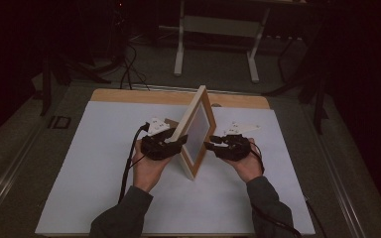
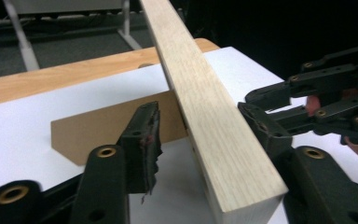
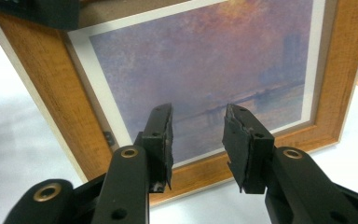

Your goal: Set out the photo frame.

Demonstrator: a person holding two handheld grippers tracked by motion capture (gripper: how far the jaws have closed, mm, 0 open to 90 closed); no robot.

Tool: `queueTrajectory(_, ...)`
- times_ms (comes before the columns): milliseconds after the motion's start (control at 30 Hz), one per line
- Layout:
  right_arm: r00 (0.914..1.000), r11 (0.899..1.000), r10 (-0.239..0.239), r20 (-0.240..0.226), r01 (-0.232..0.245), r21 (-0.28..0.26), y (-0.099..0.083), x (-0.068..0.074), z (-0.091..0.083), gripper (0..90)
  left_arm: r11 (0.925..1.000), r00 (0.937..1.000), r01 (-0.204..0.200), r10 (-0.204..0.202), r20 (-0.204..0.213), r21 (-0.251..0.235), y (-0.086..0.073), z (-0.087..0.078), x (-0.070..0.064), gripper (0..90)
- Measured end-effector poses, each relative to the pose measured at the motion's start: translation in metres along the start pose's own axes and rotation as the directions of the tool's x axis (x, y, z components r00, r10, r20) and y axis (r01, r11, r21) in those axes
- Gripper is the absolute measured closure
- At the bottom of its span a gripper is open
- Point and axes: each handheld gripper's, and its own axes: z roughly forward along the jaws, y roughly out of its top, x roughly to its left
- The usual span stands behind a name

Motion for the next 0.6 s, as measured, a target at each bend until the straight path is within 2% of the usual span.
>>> queueTrajectory(167,1.0000,1.000,0.004,0.006,-0.004,-0.005,-0.001,-0.002,-0.002,62.0,0.9999,0.9999,-0.015,0.015,-0.003,-0.001,-0.001,0.000,-0.004,63.1)
queueTrajectory(400,0.9998,1.000,0.010,0.016,-0.010,-0.009,0.000,-0.005,-0.005,61.7,0.9994,0.9994,-0.028,0.028,-0.021,0.021,0.002,-0.002,0.002,68.3)
queueTrajectory(600,0.9990,1.000,0.021,0.039,-0.020,-0.013,0.002,-0.011,-0.008,61.1,0.9984,0.9993,-0.035,0.035,0.012,0.045,0.005,-0.005,0.013,70.8)
